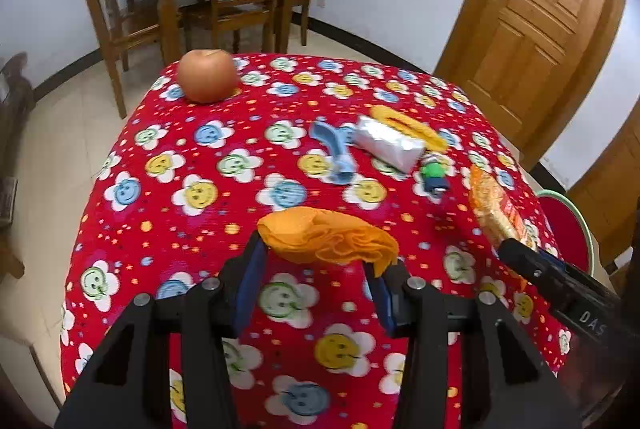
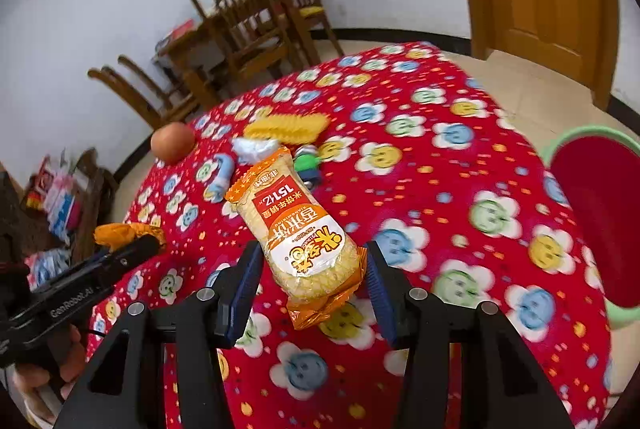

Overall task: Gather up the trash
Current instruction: 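Drop the snack bag from the right tool into the bucket while the left tool holds the glove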

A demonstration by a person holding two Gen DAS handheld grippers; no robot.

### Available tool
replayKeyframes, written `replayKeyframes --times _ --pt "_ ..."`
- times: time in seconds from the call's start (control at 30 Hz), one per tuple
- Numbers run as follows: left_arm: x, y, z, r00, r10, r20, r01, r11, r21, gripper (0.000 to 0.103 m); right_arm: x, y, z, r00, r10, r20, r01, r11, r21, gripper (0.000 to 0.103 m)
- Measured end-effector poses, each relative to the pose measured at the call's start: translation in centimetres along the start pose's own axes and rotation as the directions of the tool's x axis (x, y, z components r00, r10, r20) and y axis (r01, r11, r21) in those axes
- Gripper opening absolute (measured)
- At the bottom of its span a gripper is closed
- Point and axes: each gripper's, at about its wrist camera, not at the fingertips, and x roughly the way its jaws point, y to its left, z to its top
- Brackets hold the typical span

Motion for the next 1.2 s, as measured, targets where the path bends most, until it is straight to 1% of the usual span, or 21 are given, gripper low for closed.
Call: replayKeyframes --times 0.2,0.4,0.63,0.97,1.2 --pt "-0.2 -2.5 -0.3 0.999 -0.038 -0.008 0.038 0.998 0.040 0.049 -2.7 -2.9 -0.5 0.999 -0.027 0.044 0.023 0.996 0.083 0.052" --pt "-0.2 -4.7 -0.3 0.996 -0.085 -0.023 0.087 0.994 0.067 0.049 -4.9 -5.5 -1.0 0.995 -0.051 0.082 0.039 0.989 0.144 0.052" --pt "-0.4 -7.3 -0.4 0.992 -0.123 -0.035 0.126 0.987 0.099 0.049 -7.3 -8.2 -1.2 0.985 -0.092 0.143 0.060 0.974 0.216 0.052" --pt "0.0 -10.5 -0.1 0.985 -0.165 -0.049 0.171 0.976 0.135 0.049 -9.6 -12.1 -1.5 0.969 -0.162 0.188 0.100 0.948 0.303 0.052" --pt "0.7 -12.1 0.2 0.983 -0.175 -0.060 0.183 0.971 0.155 0.049 -10.4 -14.7 -1.7 0.960 -0.203 0.192 0.125 0.926 0.355 0.052"
